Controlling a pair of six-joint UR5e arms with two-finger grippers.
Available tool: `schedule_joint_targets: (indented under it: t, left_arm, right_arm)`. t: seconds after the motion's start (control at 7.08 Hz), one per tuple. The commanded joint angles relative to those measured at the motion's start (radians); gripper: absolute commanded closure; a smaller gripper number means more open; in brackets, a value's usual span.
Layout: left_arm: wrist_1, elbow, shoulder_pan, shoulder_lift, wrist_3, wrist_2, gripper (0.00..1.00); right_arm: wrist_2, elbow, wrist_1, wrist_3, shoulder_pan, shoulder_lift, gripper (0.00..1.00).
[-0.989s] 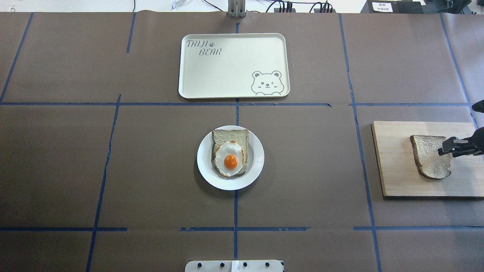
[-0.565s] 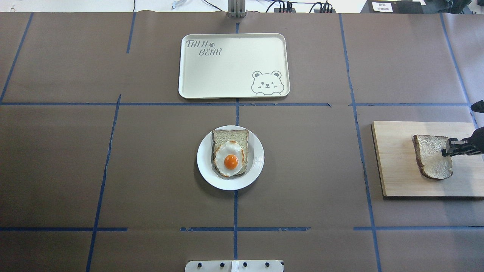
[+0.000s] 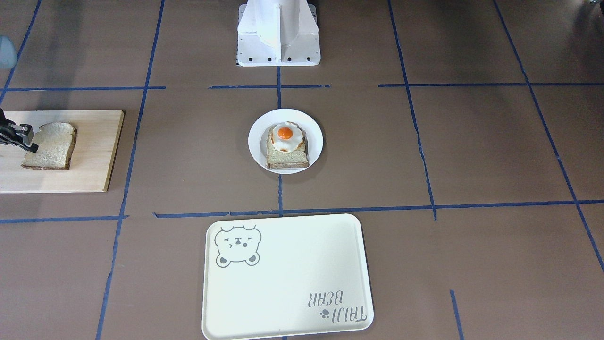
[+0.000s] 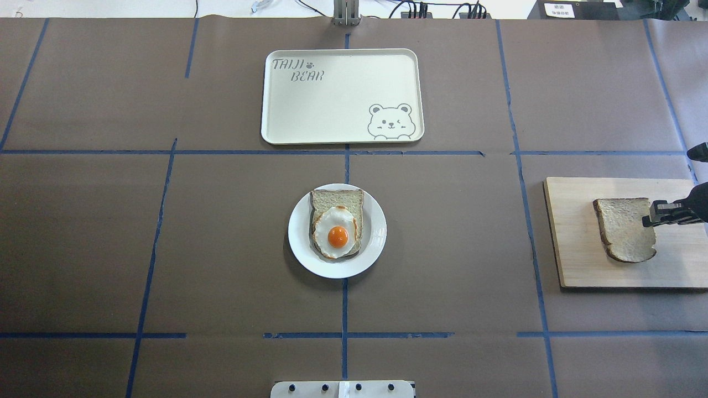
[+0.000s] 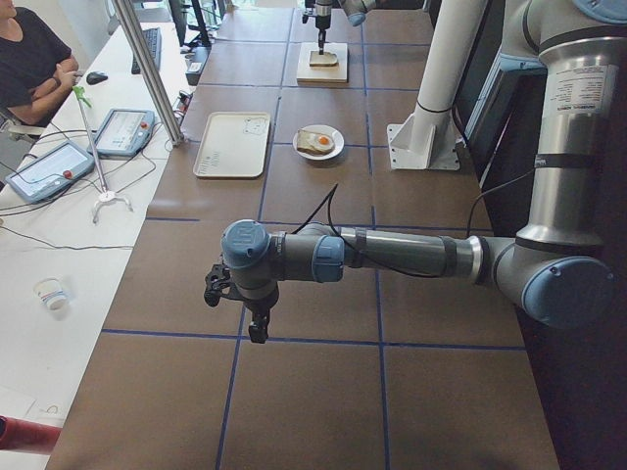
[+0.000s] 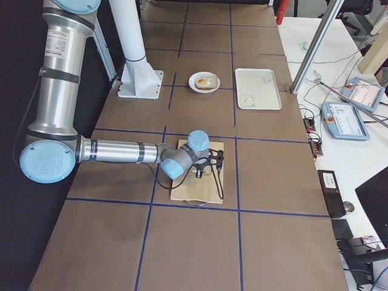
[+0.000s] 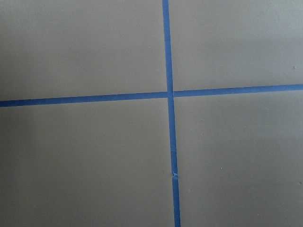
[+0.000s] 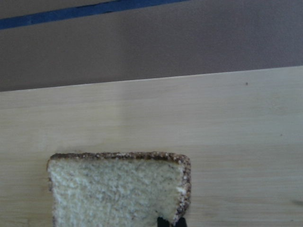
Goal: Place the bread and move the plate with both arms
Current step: 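Lower the right gripper onto the bread slice on the wooden board and grasp it, then lift the bread slice with the right gripper and carry it over the plate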
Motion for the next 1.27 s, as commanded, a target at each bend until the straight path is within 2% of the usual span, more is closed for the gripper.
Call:
schedule_joint_targets:
  t: [0.0, 0.28, 0.56, 0.85, 0.99, 1.13]
  left_arm:
    - [0.000, 0.000, 0.000, 0.000, -0.001, -0.002, 0.00]
    - [0.000, -0.008, -0.002, 0.003, -0.001, 0.000, 0.00]
    - [0.000, -0.008, -0.002, 0.006, -0.001, -0.002, 0.00]
    - [0.002, -0.006, 0.000, 0.009, -0.003, -0.003, 0.00]
    - [0.000, -0.003, -0.002, 0.009, -0.003, -0.003, 0.00]
    - [0.000, 0.003, 0.000, 0.008, -0.001, -0.005, 0.00]
  right_arm:
    - [0.067, 0.055, 0.068, 0.008, 0.013, -0.005, 1.00]
    - [0.154, 0.061, 0.112, 0.046, 0.037, 0.051, 1.00]
    - [0.182, 0.058, 0.149, 0.317, 0.033, 0.233, 1.00]
    - [0.175, 0.051, 0.164, 0.518, -0.034, 0.408, 1.00]
    - [0.120, 0.048, 0.164, 0.650, -0.120, 0.503, 1.00]
    - [-0.058, 0.052, 0.166, 0.754, -0.259, 0.579, 1.00]
